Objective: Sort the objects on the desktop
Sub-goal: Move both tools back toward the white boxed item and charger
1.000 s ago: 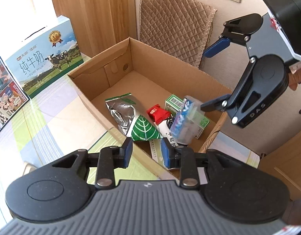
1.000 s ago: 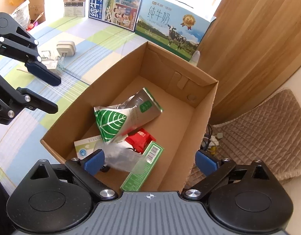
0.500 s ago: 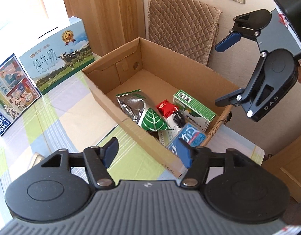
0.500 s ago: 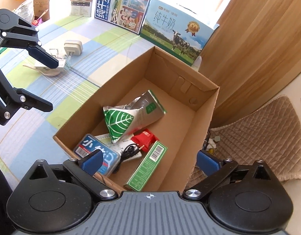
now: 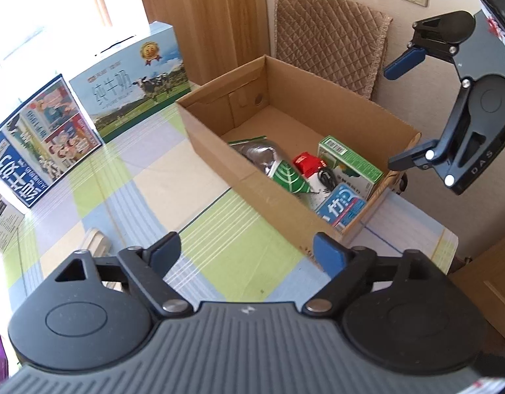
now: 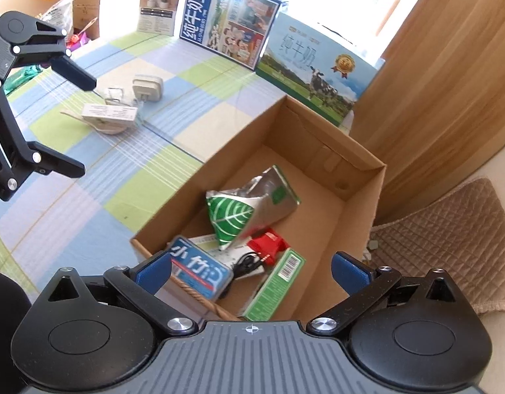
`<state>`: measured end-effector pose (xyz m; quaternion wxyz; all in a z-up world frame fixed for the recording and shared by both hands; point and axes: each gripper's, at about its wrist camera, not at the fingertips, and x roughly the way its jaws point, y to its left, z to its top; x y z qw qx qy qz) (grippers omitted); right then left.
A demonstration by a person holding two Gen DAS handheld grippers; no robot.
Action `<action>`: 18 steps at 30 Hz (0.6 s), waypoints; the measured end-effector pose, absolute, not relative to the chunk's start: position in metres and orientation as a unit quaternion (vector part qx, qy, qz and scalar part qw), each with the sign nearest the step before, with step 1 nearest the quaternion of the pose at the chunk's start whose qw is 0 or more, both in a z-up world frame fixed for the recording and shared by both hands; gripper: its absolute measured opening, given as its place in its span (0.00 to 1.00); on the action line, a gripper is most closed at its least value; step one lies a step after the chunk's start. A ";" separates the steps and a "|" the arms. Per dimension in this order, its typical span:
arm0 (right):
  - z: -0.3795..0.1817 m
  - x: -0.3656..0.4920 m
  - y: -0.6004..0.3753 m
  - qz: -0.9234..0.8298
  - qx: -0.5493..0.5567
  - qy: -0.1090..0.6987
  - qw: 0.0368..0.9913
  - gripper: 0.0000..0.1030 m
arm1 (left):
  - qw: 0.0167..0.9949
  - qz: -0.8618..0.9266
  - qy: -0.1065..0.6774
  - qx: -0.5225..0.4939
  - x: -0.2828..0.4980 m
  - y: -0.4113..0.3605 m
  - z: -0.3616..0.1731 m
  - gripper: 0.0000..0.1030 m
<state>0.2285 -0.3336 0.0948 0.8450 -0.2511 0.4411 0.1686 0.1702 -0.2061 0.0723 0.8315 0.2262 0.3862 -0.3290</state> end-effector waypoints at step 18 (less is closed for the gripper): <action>0.104 0.215 -0.286 0.193 -0.277 0.422 0.841 0.98 | 0.862 -0.231 0.404 0.202 0.170 -0.078 0.076 0.99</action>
